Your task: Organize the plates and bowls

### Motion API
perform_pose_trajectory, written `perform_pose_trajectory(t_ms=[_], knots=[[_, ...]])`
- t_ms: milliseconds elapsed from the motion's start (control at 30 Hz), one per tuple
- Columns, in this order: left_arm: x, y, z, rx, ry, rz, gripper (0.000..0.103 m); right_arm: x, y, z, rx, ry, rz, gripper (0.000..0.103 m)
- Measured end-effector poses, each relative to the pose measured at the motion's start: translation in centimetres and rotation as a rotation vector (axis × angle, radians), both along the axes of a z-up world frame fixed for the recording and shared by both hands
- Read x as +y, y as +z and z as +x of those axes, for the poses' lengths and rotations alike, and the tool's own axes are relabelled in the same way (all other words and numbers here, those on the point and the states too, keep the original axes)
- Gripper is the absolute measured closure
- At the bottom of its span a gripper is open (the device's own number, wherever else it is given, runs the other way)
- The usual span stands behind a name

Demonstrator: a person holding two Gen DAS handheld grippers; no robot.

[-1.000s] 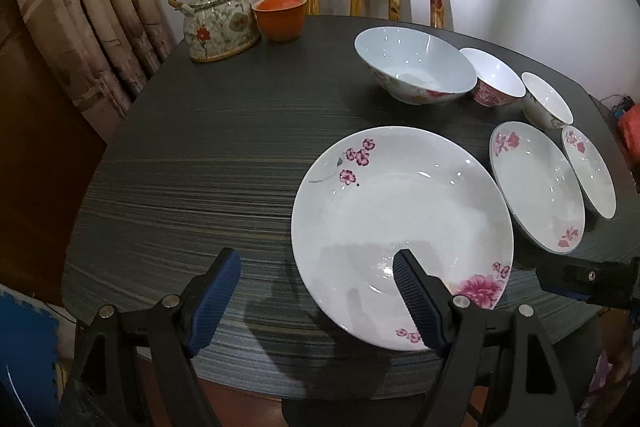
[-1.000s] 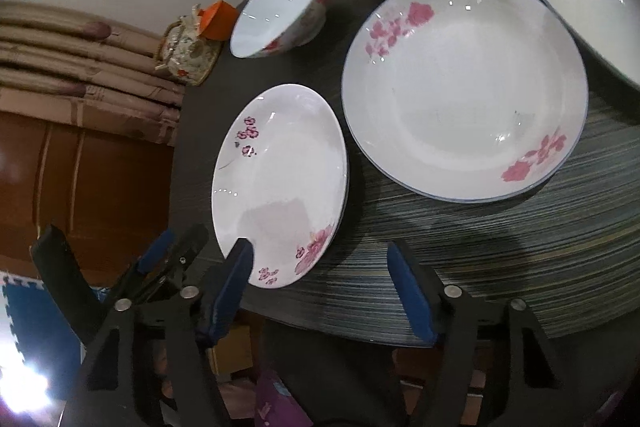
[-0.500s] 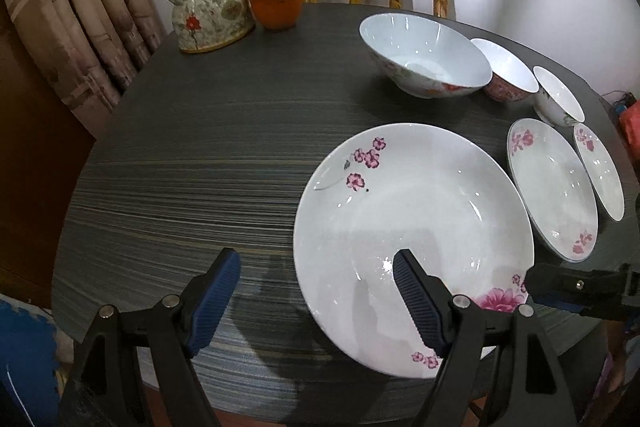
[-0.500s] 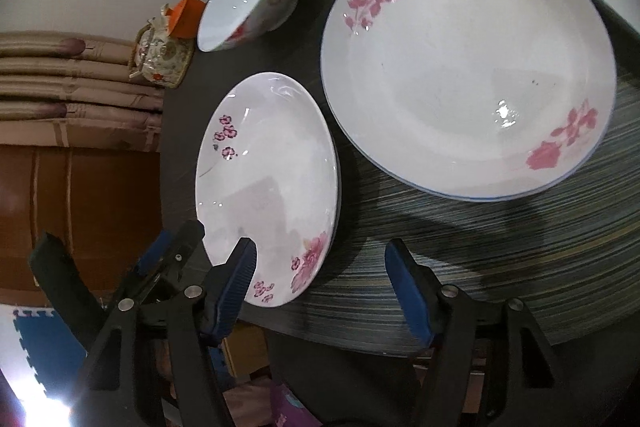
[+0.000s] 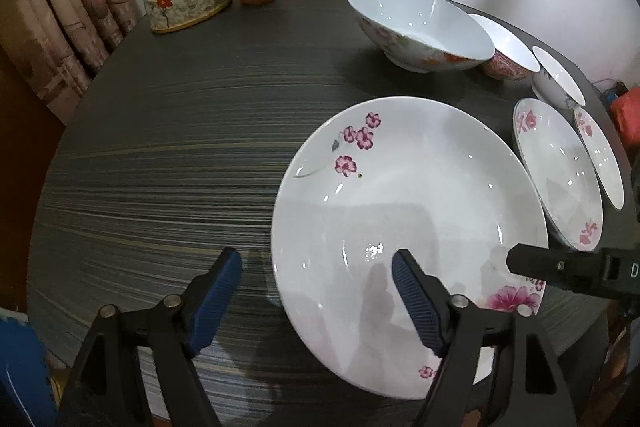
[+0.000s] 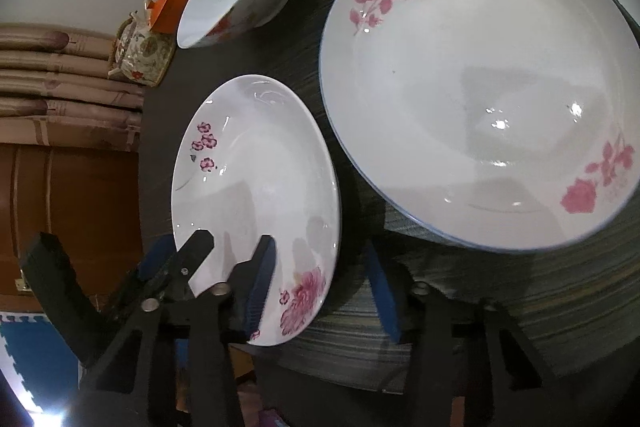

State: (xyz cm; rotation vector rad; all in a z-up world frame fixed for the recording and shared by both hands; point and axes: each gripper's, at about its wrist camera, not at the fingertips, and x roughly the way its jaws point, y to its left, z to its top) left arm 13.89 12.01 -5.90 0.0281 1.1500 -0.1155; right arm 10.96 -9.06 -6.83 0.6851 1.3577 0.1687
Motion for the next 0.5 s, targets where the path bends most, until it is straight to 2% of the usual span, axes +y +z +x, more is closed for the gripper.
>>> perform_pose_trajectory(t_ms=[67, 100, 200, 333, 500], knots=[[0.0, -0.6, 0.2, 0.029, -0.012, -0.025, 0.059, 0.1, -0.1, 0.2, 0.000, 0.004, 0.001, 0.068], [0.0, -0.9, 0.2, 0.046, -0.012, -0.031, 0.059, 0.2, -0.1, 0.4, 0.001, 0.008, 0.002, 0.073], [0.6, -0.8, 0.3, 0.028, 0.001, -0.052, 0.069, 0.5, -0.5, 0.5, 0.011, 0.020, -0.004, 0.087], [1.9, -0.8, 0.4, 0.026, 0.027, -0.098, 0.080, 0.7, -0.5, 0.4, 0.004, 0.022, -0.013, 0.091], [3.8, -0.7, 0.1, 0.024, 0.059, -0.103, 0.082, 1.5, -0.4, 0.5, -0.005, 0.047, -0.022, 0.092]])
